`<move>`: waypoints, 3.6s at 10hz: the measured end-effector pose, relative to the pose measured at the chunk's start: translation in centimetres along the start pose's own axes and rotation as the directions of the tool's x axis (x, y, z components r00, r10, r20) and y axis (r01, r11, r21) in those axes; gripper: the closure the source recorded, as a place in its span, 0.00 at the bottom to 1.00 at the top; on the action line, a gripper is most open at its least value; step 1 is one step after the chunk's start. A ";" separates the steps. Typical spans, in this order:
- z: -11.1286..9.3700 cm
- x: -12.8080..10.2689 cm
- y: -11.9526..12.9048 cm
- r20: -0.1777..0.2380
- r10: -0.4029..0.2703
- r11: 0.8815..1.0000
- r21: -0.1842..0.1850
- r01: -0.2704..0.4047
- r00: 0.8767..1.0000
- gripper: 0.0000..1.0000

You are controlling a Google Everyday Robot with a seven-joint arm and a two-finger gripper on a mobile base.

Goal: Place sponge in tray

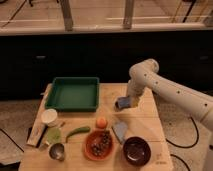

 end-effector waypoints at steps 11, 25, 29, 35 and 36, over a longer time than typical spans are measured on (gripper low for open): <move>1.6 -4.2 -4.6 -0.010 -0.132 0.990 0.051 0.133 0.991 0.91; 3.2 -7.7 -9.4 -0.022 -0.281 0.954 0.098 0.282 0.959 0.99; 3.7 -8.7 -10.3 -0.019 -0.327 0.939 0.107 0.327 0.945 0.99; 4.5 -10.5 -11.4 -0.010 -0.394 0.912 0.119 0.392 0.919 0.99; 4.7 -11.2 -11.7 -0.007 -0.413 0.903 0.123 0.411 0.911 0.99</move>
